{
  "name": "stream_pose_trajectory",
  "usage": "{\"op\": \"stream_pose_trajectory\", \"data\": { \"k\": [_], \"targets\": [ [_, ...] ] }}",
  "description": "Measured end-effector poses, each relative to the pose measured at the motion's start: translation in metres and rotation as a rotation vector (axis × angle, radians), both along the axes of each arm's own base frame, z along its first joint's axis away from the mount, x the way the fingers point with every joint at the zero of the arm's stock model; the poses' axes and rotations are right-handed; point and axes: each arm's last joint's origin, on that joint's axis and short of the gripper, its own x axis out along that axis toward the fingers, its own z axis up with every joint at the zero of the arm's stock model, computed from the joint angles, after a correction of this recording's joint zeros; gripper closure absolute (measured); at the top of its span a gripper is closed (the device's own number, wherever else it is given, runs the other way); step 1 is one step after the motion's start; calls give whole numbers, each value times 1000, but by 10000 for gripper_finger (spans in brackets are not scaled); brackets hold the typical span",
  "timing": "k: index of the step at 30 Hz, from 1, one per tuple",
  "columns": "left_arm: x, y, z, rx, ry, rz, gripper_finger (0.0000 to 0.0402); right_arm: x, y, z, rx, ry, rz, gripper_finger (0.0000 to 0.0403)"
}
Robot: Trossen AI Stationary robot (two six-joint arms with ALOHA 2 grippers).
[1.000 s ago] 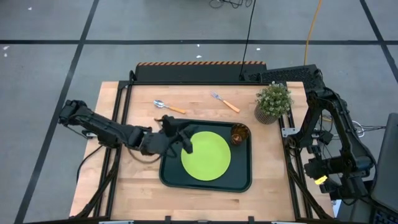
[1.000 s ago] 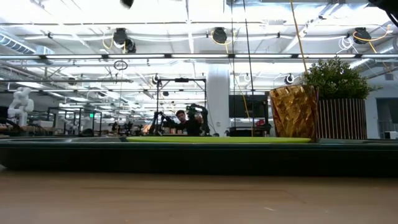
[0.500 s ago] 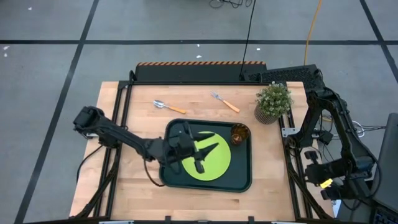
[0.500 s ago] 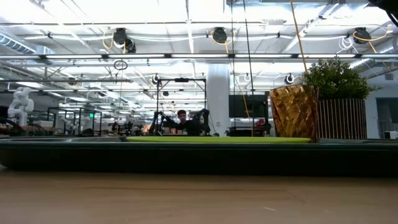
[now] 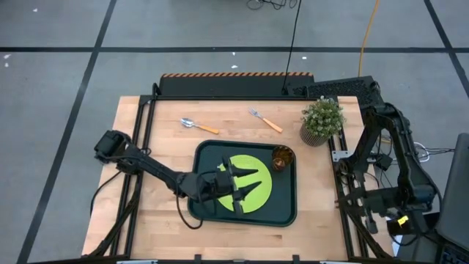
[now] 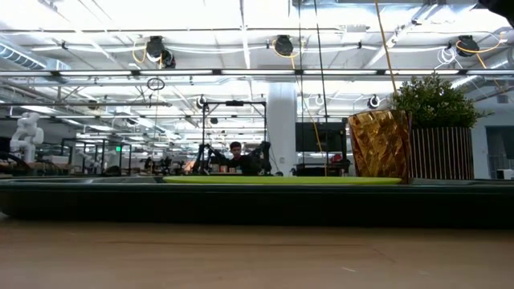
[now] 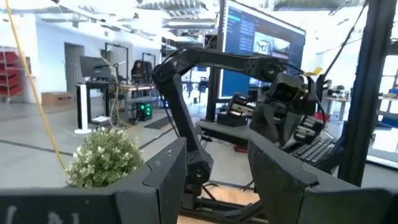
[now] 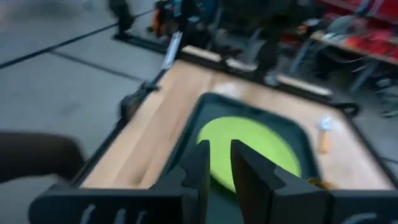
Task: Pick and place plate/cup/fork/spoon on tray
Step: Adjust the black tray on the table
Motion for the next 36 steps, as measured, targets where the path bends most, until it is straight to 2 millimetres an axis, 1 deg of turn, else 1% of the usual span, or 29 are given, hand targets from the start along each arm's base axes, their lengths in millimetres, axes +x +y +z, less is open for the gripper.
{"op": "stream_pose_trajectory", "data": {
  "k": [8,11,16,19,24,29,32,36],
  "targets": [
    [-5,-13,0,88,16,-12,227,31,0,2,-86,-39,-145,344],
    [-7,-14,2,143,15,1,227,38,-2,4,-114,-110,-198,344],
    [-6,-13,2,160,20,6,227,49,-7,9,-132,-278,-309,344],
    [-6,-11,2,153,19,10,227,61,-13,9,-123,-281,-387,344],
    [-5,-11,1,155,28,10,227,78,-19,6,-30,-293,-515,344],
    [-4,-12,-2,169,57,7,227,95,-19,-5,26,-306,-613,344],
    [-4,-12,-2,169,58,7,227,102,-15,-11,91,-262,-620,344],
    [-4,-11,-2,170,59,8,227,106,-8,-25,230,-139,-570,344]
  ]
}}
